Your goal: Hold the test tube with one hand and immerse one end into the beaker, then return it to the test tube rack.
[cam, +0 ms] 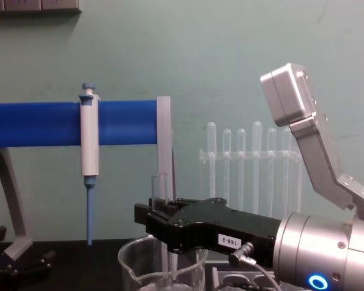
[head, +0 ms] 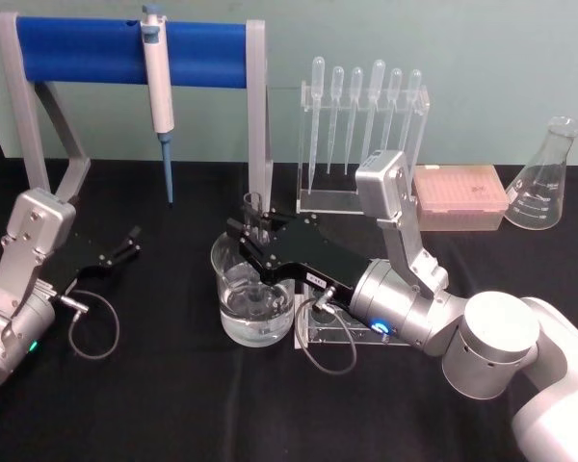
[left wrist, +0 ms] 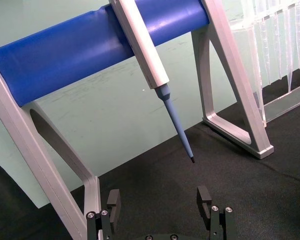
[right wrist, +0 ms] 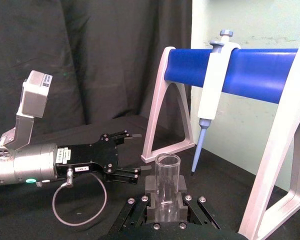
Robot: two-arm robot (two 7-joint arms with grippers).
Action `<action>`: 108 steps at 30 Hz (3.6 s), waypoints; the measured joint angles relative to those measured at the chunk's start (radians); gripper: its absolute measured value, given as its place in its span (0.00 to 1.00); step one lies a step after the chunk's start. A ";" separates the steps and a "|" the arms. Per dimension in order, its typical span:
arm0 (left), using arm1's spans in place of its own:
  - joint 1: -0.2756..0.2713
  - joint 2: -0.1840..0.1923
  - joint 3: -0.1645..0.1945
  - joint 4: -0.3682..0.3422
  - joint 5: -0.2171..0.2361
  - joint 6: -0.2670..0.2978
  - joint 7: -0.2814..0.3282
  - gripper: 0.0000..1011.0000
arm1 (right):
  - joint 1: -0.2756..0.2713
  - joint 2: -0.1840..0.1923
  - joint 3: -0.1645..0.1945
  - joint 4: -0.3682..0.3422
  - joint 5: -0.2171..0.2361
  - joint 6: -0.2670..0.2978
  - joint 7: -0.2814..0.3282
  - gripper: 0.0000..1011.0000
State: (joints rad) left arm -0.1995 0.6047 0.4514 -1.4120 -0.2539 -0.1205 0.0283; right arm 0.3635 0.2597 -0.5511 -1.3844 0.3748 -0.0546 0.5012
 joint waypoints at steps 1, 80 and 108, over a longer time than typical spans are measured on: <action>0.000 0.000 0.000 0.000 0.000 0.000 0.000 0.99 | 0.000 0.000 0.000 0.000 0.000 0.000 0.000 0.22; 0.000 0.000 0.000 0.000 0.000 0.000 0.000 0.99 | 0.000 0.000 0.000 0.000 0.002 0.000 -0.001 0.22; 0.000 0.000 0.000 0.000 0.000 0.000 0.000 0.99 | 0.000 0.000 0.000 0.000 0.002 0.000 -0.001 0.22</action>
State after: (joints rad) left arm -0.1995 0.6047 0.4514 -1.4120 -0.2539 -0.1205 0.0283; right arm 0.3635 0.2594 -0.5511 -1.3840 0.3769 -0.0550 0.5003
